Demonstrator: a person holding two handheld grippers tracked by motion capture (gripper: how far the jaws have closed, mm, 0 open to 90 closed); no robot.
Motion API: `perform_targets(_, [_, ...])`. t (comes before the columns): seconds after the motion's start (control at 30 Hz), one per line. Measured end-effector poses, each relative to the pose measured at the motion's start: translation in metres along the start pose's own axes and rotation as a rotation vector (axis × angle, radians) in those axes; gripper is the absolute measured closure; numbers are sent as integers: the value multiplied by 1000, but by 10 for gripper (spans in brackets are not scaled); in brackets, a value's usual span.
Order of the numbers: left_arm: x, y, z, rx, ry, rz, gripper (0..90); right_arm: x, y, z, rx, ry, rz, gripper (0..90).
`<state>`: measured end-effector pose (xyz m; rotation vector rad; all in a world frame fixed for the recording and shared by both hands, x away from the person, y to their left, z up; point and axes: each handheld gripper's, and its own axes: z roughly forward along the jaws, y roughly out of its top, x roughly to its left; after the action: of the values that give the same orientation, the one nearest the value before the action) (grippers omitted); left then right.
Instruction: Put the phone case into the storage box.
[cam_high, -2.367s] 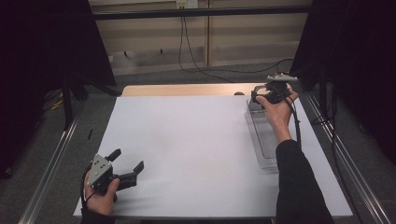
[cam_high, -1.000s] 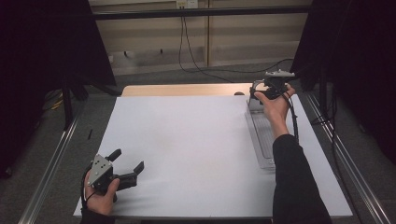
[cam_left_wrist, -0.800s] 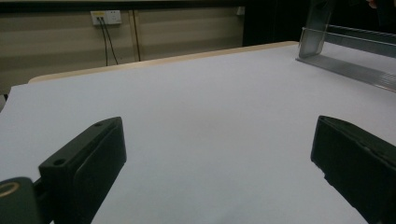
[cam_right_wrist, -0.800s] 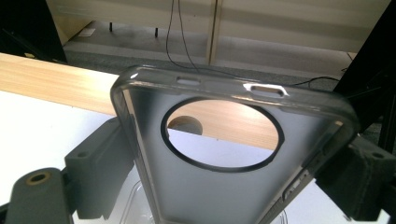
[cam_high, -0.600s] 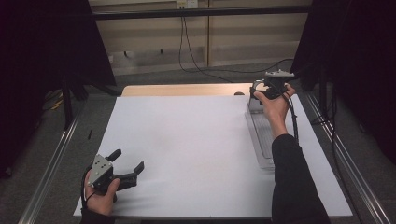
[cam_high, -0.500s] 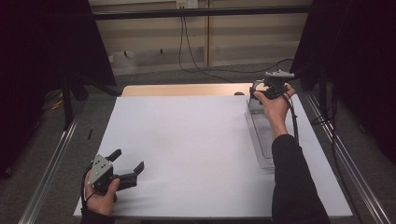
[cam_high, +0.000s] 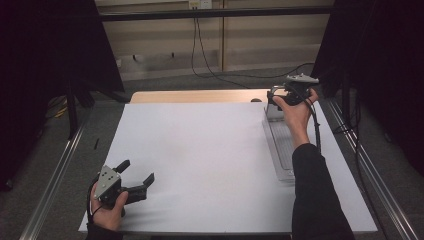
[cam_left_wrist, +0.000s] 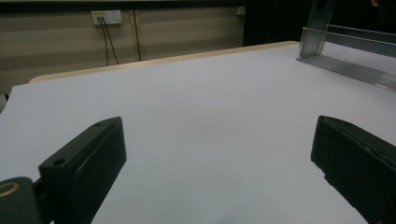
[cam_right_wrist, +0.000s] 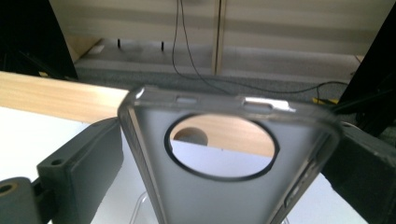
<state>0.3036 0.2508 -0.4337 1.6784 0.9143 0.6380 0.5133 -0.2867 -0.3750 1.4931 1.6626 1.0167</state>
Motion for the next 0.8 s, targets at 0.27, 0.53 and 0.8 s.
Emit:
perform_targets(0.27, [0,0,0,0,1,-2,33,-1,5,-4,-58,8,10,7])
perform_targets(0.53, [0,0,0,5,-2,2,33,-3,9,-9,-113,29,12,17])
perform_targets(0.8, [0,0,1,7,4,-4,33,-6,14,-15,-160,47,18,3])
